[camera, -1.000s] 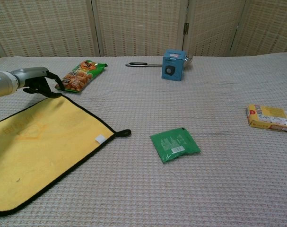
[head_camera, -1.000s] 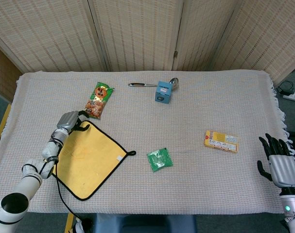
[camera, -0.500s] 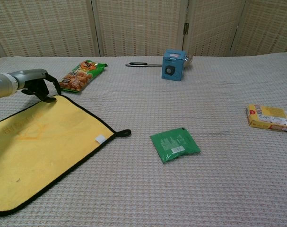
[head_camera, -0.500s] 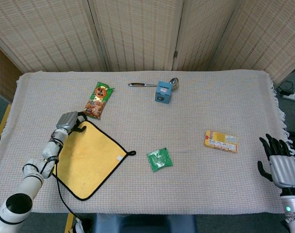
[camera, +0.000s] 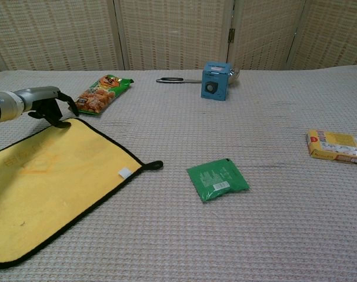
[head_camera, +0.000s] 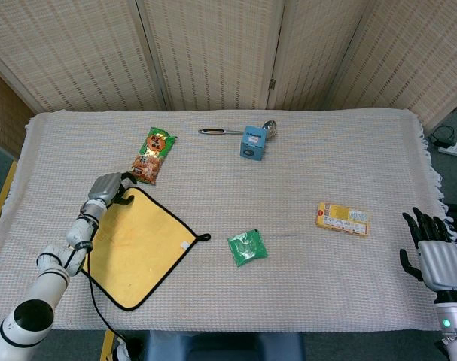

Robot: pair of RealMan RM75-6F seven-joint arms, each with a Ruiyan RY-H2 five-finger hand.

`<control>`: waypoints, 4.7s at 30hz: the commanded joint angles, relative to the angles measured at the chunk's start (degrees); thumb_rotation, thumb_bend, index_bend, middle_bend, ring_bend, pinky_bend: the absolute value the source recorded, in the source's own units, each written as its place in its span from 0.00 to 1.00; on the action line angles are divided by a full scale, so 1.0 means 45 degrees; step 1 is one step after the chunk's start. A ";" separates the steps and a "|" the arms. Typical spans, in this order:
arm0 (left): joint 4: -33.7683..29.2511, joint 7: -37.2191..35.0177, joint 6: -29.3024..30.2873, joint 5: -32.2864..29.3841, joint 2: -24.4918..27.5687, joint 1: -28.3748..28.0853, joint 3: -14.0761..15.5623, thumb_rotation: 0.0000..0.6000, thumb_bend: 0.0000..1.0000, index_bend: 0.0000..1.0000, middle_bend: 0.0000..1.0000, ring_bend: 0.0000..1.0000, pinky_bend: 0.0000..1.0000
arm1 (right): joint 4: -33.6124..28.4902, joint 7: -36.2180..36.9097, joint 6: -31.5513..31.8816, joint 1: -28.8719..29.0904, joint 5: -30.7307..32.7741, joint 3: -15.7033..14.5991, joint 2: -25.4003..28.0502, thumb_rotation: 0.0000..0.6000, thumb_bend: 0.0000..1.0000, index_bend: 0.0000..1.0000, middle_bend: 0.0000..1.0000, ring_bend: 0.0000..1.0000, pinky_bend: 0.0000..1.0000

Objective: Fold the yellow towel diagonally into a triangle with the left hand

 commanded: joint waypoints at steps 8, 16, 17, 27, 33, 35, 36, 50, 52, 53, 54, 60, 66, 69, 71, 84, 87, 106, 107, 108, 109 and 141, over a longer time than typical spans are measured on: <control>0.0228 -0.0233 0.0028 0.0088 -0.0126 0.0029 0.0091 1.00 0.46 0.48 1.00 1.00 1.00 | 0.0048 -0.0023 -0.0087 0.0022 0.0076 0.0014 -0.0033 0.93 0.56 0.00 0.00 0.00 0.00; 0.0297 -0.0251 0.0311 0.0093 -0.0134 0.0098 0.0080 1.00 0.47 0.56 1.00 1.00 1.00 | 0.0005 -0.0026 0.0010 -0.0011 0.0016 0.0007 -0.0012 0.93 0.56 0.00 0.00 0.00 0.00; 0.0258 -0.0239 0.0444 0.0114 -0.0104 0.0144 0.0096 1.00 0.47 0.58 1.00 1.00 1.00 | -0.0001 -0.0021 -0.0010 -0.0006 0.0010 -0.0003 -0.0008 0.93 0.56 0.00 0.00 0.00 0.00; -0.1790 0.0832 0.3916 0.0316 0.0658 0.1845 0.0274 1.00 0.49 0.60 1.00 1.00 1.00 | -0.0211 0.0136 0.0183 -0.0048 -0.0462 -0.0195 0.0102 0.93 0.56 0.00 0.00 0.00 0.00; -0.5013 0.2874 0.5643 0.0166 0.1399 0.3351 0.0461 1.00 0.49 0.60 1.00 1.00 1.00 | -0.0451 0.0289 0.0372 -0.0077 -0.0924 -0.0373 0.0217 0.93 0.56 0.00 0.00 0.00 0.00; -0.6109 0.3782 0.5953 0.0165 0.1676 0.3738 0.0629 1.00 0.49 0.60 1.00 1.00 1.00 | -0.0518 0.0379 0.0483 -0.0114 -0.1067 -0.0422 0.0284 0.93 0.56 0.00 0.00 0.00 0.00; -0.6541 0.4184 0.6107 0.0158 0.1779 0.3888 0.0681 1.00 0.49 0.60 1.00 1.00 1.00 | -0.0539 0.0425 0.0525 -0.0132 -0.1121 -0.0445 0.0315 0.93 0.56 0.00 0.00 0.00 0.00; -1.0437 0.7767 0.7895 -0.0010 0.3204 0.5232 0.0792 1.00 0.49 0.60 1.00 1.00 1.00 | -0.0747 0.0709 0.0756 -0.0249 -0.1623 -0.0704 0.0536 0.93 0.56 0.00 0.00 0.00 0.00; -1.0798 0.8042 0.8084 -0.0033 0.3398 0.5390 0.0791 1.00 0.49 0.60 1.00 1.00 1.00 | -0.0794 0.0692 0.0822 -0.0262 -0.1717 -0.0730 0.0544 0.93 0.56 0.00 0.00 0.00 0.00; -1.0984 0.8115 0.8179 -0.0020 0.3491 0.5462 0.0806 1.00 0.49 0.60 1.00 1.00 1.00 | -0.0812 0.0691 0.0867 -0.0274 -0.1754 -0.0735 0.0551 0.93 0.56 0.00 0.00 0.00 0.00; -1.1170 0.8207 0.8295 0.0009 0.3584 0.5543 0.0832 1.00 0.49 0.60 1.00 1.00 1.00 | -0.0828 0.0689 0.0912 -0.0287 -0.1786 -0.0739 0.0558 0.93 0.56 0.00 0.00 0.00 0.00; -1.2437 0.9049 0.8968 0.0189 0.4118 0.6112 0.1112 1.00 0.50 0.60 1.00 1.00 1.00 | -0.0921 0.0698 0.1089 -0.0349 -0.1974 -0.0798 0.0598 0.93 0.56 0.00 0.00 0.00 0.00; -1.3276 0.9784 0.9561 0.0409 0.4416 0.6600 0.1379 1.00 0.50 0.60 1.00 1.00 1.00 | -0.0997 0.0755 0.1296 -0.0418 -0.2213 -0.0877 0.0658 0.93 0.56 0.00 0.00 0.00 0.00; -1.3648 1.0244 0.9894 0.0542 0.4484 0.6938 0.1596 1.00 0.50 0.60 1.00 1.00 1.00 | -0.1033 0.0792 0.1367 -0.0444 -0.2367 -0.0947 0.0687 0.93 0.56 0.00 0.00 0.00 0.00; -1.3805 1.0448 1.0039 0.0616 0.4493 0.7110 0.1698 1.00 0.50 0.60 1.00 1.00 1.00 | -0.1076 0.0784 0.1409 -0.0450 -0.2474 -0.0988 0.0702 0.93 0.56 0.00 0.00 0.00 0.00; -1.4157 1.1092 1.0962 0.1362 0.4309 0.8121 0.2340 1.00 0.50 0.60 1.00 1.00 1.00 | -0.1290 0.0794 0.1857 -0.0586 -0.3133 -0.1218 0.0797 0.93 0.56 0.00 0.00 0.00 0.00; -1.4190 1.1255 1.1100 0.1553 0.4312 0.8306 0.2494 1.00 0.50 0.60 1.00 1.00 1.00 | -0.1293 0.0785 0.1976 -0.0628 -0.3276 -0.1267 0.0817 0.93 0.56 0.00 0.00 0.00 0.00; -1.3878 1.1286 1.1542 0.2198 0.4165 0.9224 0.2962 1.00 0.50 0.61 1.00 1.00 1.00 | -0.1509 0.0470 0.2291 -0.0687 -0.3981 -0.1478 0.0759 0.93 0.56 0.00 0.00 0.00 0.00; -1.3805 1.1230 1.1518 0.2226 0.4121 0.9250 0.2980 1.00 0.50 0.61 1.00 1.00 1.00 | -0.1513 0.0470 0.2287 -0.0687 -0.3977 -0.1476 0.0761 0.93 0.56 0.00 0.00 0.00 0.00; -1.3741 1.1175 1.1507 0.2237 0.4084 0.9272 0.2982 1.00 0.50 0.61 1.00 1.00 1.00 | -0.1516 0.0479 0.2293 -0.0688 -0.3978 -0.1476 0.0764 0.93 0.56 0.00 0.00 0.00 0.00; -1.3687 1.1127 1.1481 0.2230 0.4058 0.9291 0.2981 1.00 0.50 0.61 1.00 1.00 1.00 | -0.1516 0.0490 0.2295 -0.0689 -0.3978 -0.1476 0.0770 0.93 0.56 0.00 0.00 0.00 0.00; -1.4095 1.1441 1.1456 0.2854 0.4356 0.9547 0.2982 1.00 0.36 0.25 1.00 1.00 1.00 | -0.1543 0.0513 0.2405 -0.0722 -0.4068 -0.1480 0.0793 0.93 0.56 0.00 0.00 0.00 0.00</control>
